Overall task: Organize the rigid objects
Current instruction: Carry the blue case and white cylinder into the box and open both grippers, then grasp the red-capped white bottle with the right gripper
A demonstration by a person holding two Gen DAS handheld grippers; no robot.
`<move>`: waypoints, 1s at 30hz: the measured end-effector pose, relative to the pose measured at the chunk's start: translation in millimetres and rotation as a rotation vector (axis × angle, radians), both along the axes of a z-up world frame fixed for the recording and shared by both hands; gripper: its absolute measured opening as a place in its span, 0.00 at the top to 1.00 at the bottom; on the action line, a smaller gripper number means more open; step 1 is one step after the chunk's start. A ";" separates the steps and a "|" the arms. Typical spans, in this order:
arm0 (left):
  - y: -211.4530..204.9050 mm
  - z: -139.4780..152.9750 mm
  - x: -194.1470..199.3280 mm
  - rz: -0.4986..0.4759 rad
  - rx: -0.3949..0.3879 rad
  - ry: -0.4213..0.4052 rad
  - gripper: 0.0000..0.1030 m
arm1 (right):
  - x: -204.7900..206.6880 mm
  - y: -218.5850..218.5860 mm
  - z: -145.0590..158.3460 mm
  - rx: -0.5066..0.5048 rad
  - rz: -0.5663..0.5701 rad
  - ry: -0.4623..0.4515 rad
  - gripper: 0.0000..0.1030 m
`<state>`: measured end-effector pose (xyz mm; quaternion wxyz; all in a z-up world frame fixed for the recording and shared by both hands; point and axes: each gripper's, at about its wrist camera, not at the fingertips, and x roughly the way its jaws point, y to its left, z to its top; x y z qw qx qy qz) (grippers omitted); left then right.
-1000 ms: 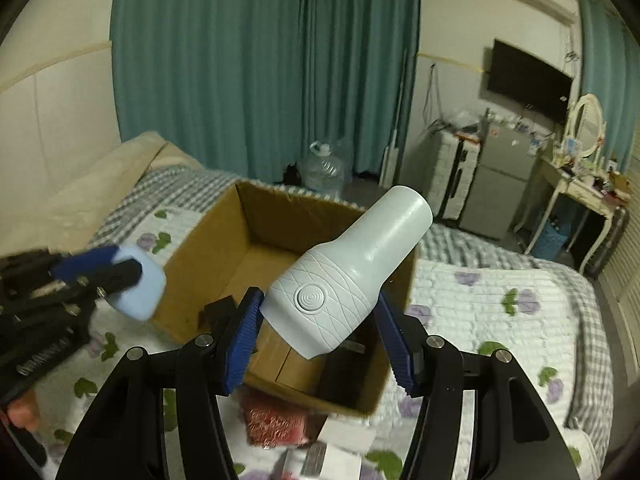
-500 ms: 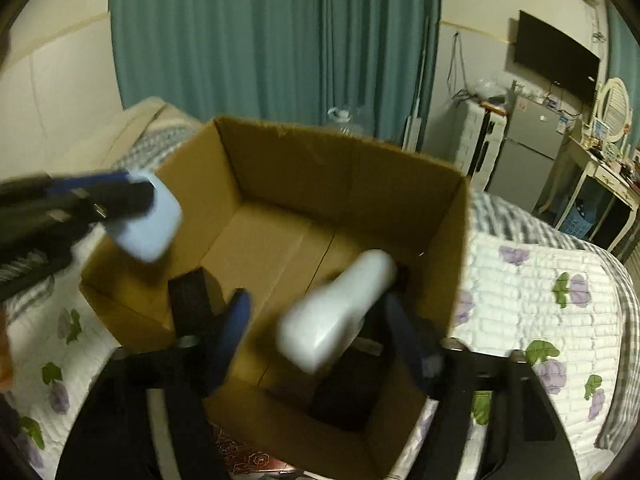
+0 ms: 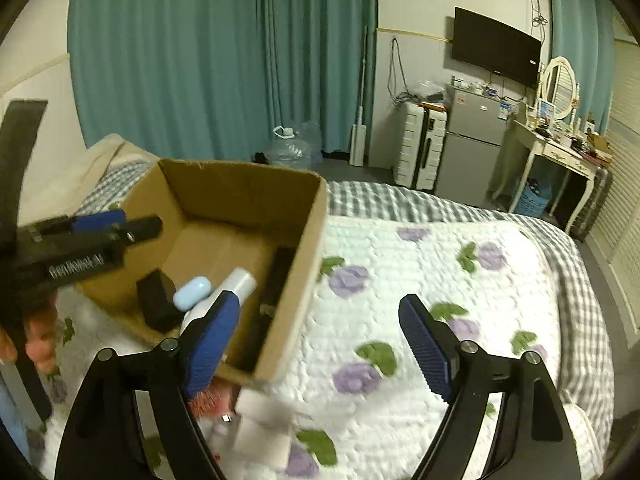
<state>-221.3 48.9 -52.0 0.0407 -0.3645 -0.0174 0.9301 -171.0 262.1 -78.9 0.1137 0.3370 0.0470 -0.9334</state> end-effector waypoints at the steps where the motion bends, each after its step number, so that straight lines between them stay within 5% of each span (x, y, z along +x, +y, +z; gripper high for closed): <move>1: -1.5 3.1 5.3 0.002 -0.001 0.002 0.40 | 3.9 2.9 2.2 0.001 -0.005 -0.001 0.20; 11: -29.7 25.2 90.3 0.060 -0.026 0.055 0.36 | 59.6 1.9 10.9 -0.021 -0.014 -0.063 0.20; 21: -30.1 -36.2 137.8 0.044 -0.039 -0.033 0.35 | 83.0 -37.1 -70.0 -0.031 0.043 -0.250 0.20; 30: -24.6 -72.0 131.7 0.026 -0.086 -0.093 0.35 | 63.9 -54.3 -128.7 -0.036 0.054 -0.416 0.53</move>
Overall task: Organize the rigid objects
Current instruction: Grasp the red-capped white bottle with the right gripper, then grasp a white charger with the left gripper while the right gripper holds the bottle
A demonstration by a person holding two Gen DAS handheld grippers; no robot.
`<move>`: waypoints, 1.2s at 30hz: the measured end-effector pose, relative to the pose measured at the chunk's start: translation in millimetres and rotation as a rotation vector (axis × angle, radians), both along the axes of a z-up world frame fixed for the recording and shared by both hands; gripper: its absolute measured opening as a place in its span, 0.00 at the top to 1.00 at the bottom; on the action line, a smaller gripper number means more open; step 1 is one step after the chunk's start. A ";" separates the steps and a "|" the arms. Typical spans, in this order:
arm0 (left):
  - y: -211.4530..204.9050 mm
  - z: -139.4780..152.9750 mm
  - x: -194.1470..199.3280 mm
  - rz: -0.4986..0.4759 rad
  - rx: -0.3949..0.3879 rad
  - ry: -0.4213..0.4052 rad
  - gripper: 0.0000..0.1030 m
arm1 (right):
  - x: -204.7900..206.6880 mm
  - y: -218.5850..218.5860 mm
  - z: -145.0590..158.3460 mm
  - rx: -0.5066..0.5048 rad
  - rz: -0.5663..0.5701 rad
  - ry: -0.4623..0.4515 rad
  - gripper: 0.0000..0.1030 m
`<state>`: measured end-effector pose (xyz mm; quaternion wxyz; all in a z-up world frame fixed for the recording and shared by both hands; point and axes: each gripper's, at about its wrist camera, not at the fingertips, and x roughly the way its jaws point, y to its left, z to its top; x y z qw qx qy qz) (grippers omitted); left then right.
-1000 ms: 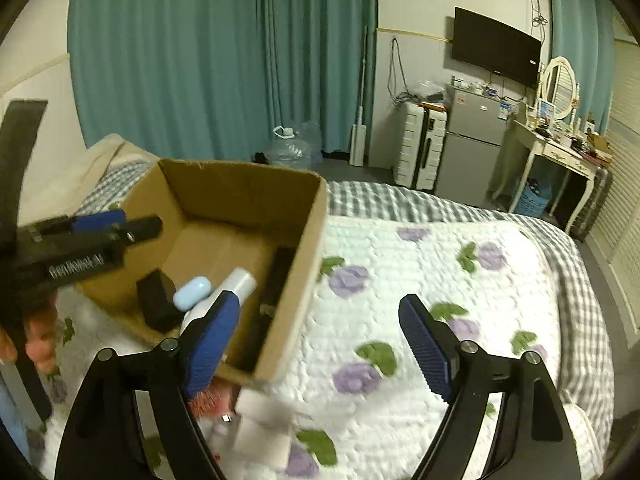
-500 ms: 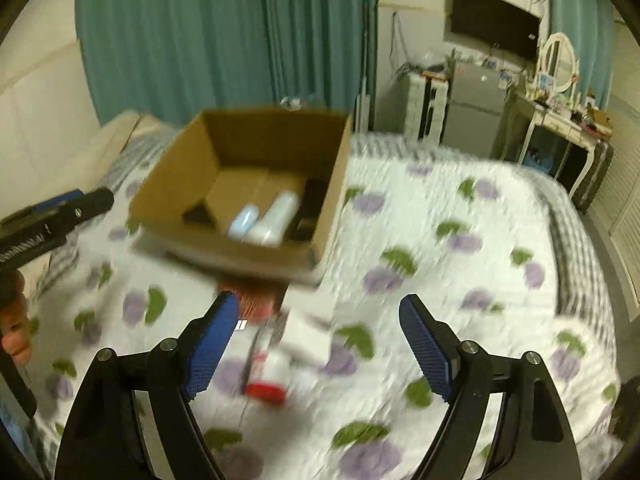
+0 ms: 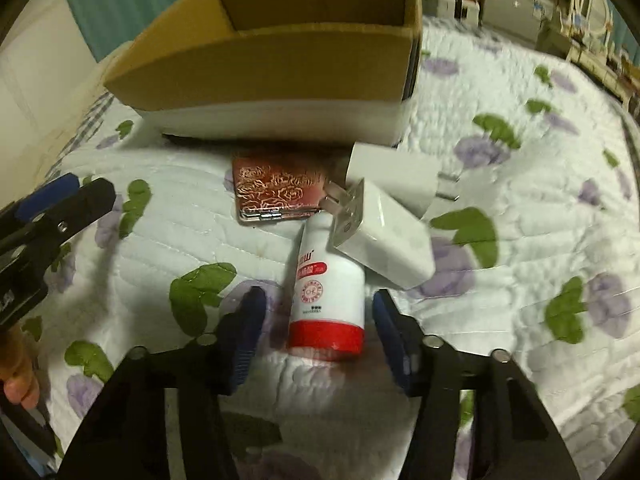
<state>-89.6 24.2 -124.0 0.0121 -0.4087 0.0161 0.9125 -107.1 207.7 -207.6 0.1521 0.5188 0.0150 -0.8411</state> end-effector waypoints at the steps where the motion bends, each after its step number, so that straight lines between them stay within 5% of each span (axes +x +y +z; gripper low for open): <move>1: 0.2 -1.5 -0.4 0.000 -0.001 -0.003 0.35 | -2.1 -0.4 -3.2 0.000 -0.002 -0.008 0.57; 6: 0.0 -5.4 -2.3 -0.003 -0.007 -0.018 0.35 | 4.3 2.9 2.9 -0.004 0.003 0.012 0.64; 14: 1.1 1.8 -0.4 0.008 -0.020 -0.008 0.35 | 44.5 13.6 61.5 -0.004 0.063 0.143 0.65; 20: 26.7 10.2 2.0 -0.042 -0.001 -0.015 0.35 | 27.5 69.7 84.4 0.019 -0.105 0.217 0.65; 26: 72.8 -3.1 -2.2 -0.141 0.027 -0.050 0.35 | 13.2 116.2 79.6 -0.043 -0.228 0.210 0.65; 36: 133.0 -53.7 -28.5 -0.250 0.042 -0.193 0.35 | -9.4 128.2 55.7 -0.121 -0.246 0.170 0.65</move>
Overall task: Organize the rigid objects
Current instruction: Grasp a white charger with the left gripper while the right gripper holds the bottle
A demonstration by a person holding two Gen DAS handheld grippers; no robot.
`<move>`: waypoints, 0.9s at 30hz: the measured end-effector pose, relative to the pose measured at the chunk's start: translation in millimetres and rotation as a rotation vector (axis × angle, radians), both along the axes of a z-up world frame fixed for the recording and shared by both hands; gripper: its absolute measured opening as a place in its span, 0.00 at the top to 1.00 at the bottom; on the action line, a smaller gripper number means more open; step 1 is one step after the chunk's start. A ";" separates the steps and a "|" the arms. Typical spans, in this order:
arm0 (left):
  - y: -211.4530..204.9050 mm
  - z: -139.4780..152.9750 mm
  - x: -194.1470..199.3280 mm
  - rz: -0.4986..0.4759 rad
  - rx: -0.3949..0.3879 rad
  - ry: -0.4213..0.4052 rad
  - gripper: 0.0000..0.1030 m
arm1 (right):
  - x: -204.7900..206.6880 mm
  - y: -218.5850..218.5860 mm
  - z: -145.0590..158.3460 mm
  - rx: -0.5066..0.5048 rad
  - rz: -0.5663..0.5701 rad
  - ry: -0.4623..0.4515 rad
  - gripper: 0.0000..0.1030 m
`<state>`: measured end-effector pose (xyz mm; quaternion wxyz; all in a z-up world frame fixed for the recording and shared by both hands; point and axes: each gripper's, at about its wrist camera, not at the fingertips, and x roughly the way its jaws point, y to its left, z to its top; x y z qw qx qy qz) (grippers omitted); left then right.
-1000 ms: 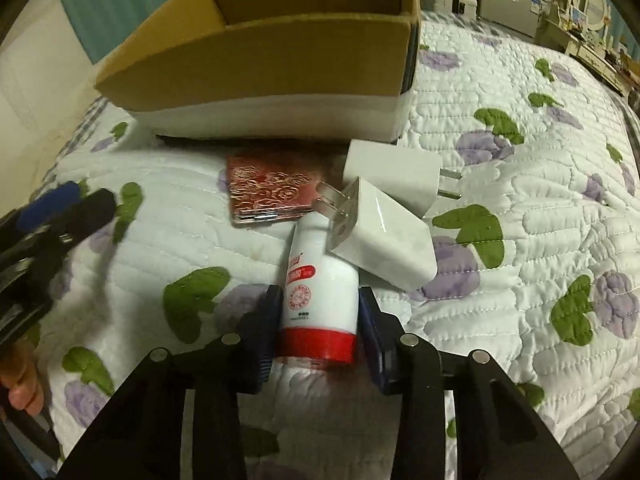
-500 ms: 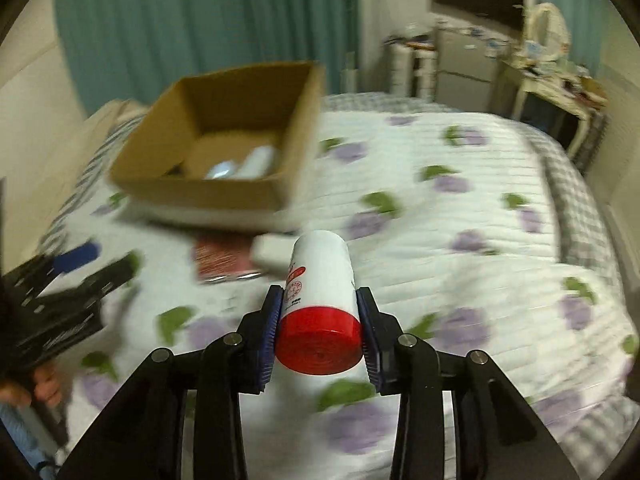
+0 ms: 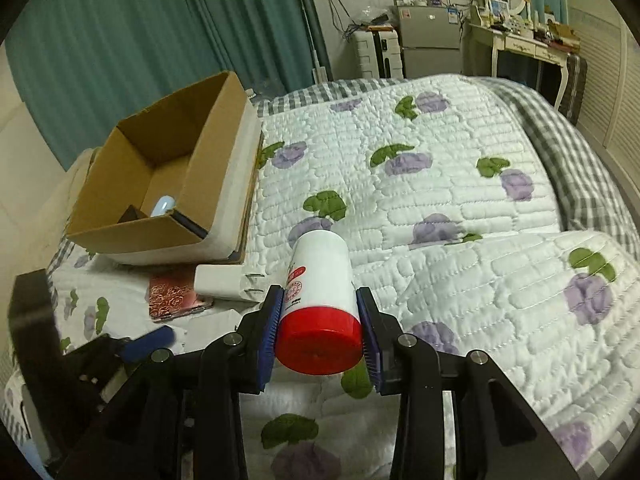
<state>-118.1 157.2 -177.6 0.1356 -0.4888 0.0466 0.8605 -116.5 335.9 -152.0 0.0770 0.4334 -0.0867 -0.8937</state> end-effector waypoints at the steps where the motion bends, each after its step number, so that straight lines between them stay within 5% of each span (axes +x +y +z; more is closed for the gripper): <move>1: 1.9 -3.9 -3.8 0.002 -0.001 -0.013 0.35 | -1.8 0.5 -3.1 -0.007 0.000 -0.006 0.65; 14: 12.3 -17.3 -26.4 0.017 0.007 -0.021 0.34 | -5.4 -1.2 -14.6 -0.003 0.005 -0.021 0.65; 27: 4.9 11.1 6.5 -0.013 0.027 0.049 0.54 | 13.5 -0.7 2.3 0.014 0.012 0.017 0.65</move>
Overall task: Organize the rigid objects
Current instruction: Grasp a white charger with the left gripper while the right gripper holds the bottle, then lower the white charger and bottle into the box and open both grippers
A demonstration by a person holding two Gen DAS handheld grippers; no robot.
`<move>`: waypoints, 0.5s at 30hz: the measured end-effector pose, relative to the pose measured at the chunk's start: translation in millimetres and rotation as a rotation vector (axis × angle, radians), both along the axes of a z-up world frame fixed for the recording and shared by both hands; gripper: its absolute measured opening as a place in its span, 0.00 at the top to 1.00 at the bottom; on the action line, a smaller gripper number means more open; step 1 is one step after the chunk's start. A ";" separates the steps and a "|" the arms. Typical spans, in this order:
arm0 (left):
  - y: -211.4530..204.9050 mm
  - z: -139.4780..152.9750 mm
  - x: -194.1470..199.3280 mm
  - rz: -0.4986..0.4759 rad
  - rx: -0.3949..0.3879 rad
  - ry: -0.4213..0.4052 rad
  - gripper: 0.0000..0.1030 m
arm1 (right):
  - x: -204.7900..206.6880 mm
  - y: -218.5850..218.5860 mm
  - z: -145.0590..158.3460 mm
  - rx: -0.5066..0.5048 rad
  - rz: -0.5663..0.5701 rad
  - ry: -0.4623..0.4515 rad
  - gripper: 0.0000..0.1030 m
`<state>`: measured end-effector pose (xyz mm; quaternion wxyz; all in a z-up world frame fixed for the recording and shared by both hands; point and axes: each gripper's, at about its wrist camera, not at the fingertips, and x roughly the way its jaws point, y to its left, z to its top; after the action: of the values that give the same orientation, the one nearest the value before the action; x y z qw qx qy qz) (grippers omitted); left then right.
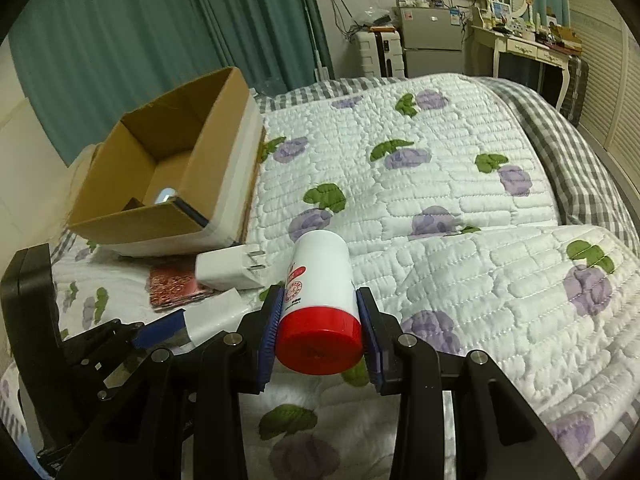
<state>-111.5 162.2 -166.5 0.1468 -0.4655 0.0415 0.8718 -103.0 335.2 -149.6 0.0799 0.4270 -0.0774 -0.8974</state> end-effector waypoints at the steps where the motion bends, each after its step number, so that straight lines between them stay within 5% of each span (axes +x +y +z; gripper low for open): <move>1: 0.0 0.1 1.7 -0.001 -0.003 -0.002 0.55 | 2.8 -1.7 2.9 0.005 0.003 0.004 0.65; 15: -22.5 56.8 24.6 0.030 0.065 0.097 0.59 | 25.5 -27.1 54.9 0.038 0.062 0.096 0.65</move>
<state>-86.9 139.6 -109.7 0.1465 -0.4181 0.0134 0.8964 -77.5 308.1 -94.7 0.1032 0.3869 -0.0430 -0.9153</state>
